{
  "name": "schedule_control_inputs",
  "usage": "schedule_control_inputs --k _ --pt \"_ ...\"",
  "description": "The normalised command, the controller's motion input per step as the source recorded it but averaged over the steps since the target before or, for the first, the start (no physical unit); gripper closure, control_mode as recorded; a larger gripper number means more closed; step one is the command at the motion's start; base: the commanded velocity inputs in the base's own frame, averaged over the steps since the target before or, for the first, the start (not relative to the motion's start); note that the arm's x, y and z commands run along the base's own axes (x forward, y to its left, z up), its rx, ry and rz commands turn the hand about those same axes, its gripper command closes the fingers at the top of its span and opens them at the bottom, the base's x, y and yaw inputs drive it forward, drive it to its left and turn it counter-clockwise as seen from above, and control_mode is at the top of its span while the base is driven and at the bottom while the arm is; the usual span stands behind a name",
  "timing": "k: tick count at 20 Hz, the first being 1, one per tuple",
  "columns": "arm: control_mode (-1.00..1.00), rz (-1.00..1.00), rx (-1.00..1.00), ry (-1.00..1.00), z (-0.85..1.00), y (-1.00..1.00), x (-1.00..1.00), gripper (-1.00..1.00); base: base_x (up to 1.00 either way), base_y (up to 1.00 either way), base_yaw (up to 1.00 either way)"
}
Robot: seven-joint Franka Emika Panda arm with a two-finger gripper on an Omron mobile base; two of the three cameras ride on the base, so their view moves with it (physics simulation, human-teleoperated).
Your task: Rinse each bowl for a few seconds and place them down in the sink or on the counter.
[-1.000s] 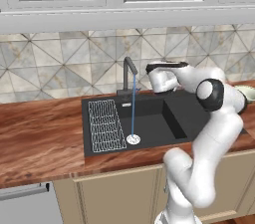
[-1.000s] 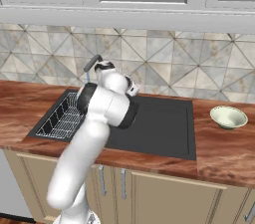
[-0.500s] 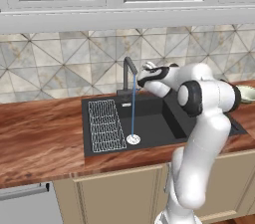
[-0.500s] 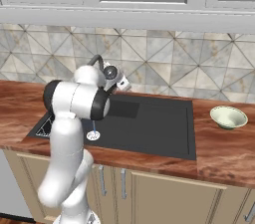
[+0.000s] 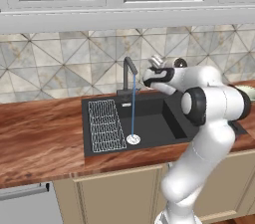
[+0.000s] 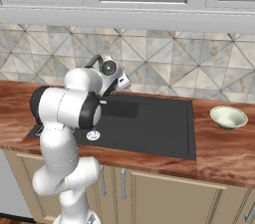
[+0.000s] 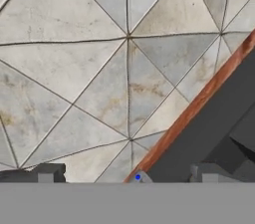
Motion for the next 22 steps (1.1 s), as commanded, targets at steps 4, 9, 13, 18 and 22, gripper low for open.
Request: schedule_control_inputs --k 4,9,13,18,22 --pt "-1.00 -0.05 0.08 0.04 0.46 -0.30 -0.23 -1.00 0.00 0.00 0.00" --pt "-1.00 -0.05 0.09 0.05 0.44 -0.30 -0.26 -1.00 0.00 0.00 0.00" --pt "-1.00 -0.07 0.11 0.06 0.37 -0.34 -0.32 -1.00 0.00 0.00 0.00" --pt "-1.00 -0.07 0.11 0.06 0.36 -0.34 -0.32 -1.00 0.00 0.00 0.00" --pt "-1.00 -0.08 0.11 0.06 0.33 -0.30 -0.32 -1.00 0.00 0.00 0.00"
